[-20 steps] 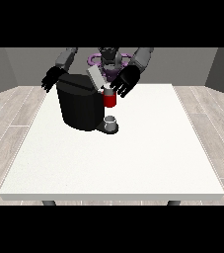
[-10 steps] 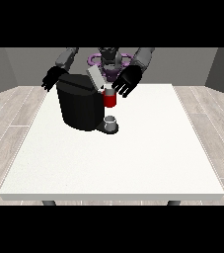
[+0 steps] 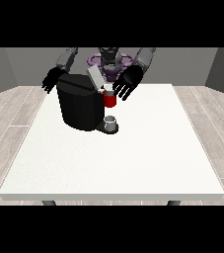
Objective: Insert the coffee pod into the coffee machine and close the lid
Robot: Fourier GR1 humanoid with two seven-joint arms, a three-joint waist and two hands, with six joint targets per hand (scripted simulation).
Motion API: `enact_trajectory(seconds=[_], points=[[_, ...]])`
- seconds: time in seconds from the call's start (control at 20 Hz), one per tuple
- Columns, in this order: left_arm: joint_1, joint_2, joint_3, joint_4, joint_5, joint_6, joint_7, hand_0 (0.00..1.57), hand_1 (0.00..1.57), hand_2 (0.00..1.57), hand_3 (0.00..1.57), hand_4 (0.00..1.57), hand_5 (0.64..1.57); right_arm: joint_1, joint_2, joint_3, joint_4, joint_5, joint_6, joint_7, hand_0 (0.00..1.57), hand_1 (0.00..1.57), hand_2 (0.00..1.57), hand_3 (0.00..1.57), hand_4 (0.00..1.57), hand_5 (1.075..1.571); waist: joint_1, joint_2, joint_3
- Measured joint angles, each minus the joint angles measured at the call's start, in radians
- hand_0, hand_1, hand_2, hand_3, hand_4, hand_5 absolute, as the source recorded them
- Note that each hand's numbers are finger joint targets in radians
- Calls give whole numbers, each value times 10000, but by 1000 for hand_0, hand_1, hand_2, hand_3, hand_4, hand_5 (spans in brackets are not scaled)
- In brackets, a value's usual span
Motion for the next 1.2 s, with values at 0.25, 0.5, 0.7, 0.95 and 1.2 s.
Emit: enact_trajectory(seconds=[0.25,0.5,0.7,0.95,1.2], points=[[49,221,-89,114,-233,-174,-18,0,0,0,0,0,1571,110,-18,149,-137,40,65,242,0,0,0,0,338,1571,-166,-93,-2],[141,85,-185,87,-335,-425,34,0,0,0,0,0,1571,358,61,167,57,135,-57,96,0,0,0,0,424,1571,3,-378,-11],[194,0,-211,22,-385,-647,202,0,0,0,0,0,1571,570,66,90,225,48,23,-139,0,0,0,0,392,1571,117,-659,-17],[524,-220,-172,-105,-380,-626,262,0,0,0,0,0,1571,799,5,-7,216,-100,134,-142,0,0,0,0,387,1571,283,-1072,-22],[1243,-680,251,-240,166,-535,155,0,0,0,0,0,1571,1371,-2,-119,215,-269,252,-313,0,0,0,0,398,1571,653,-1721,-23]])
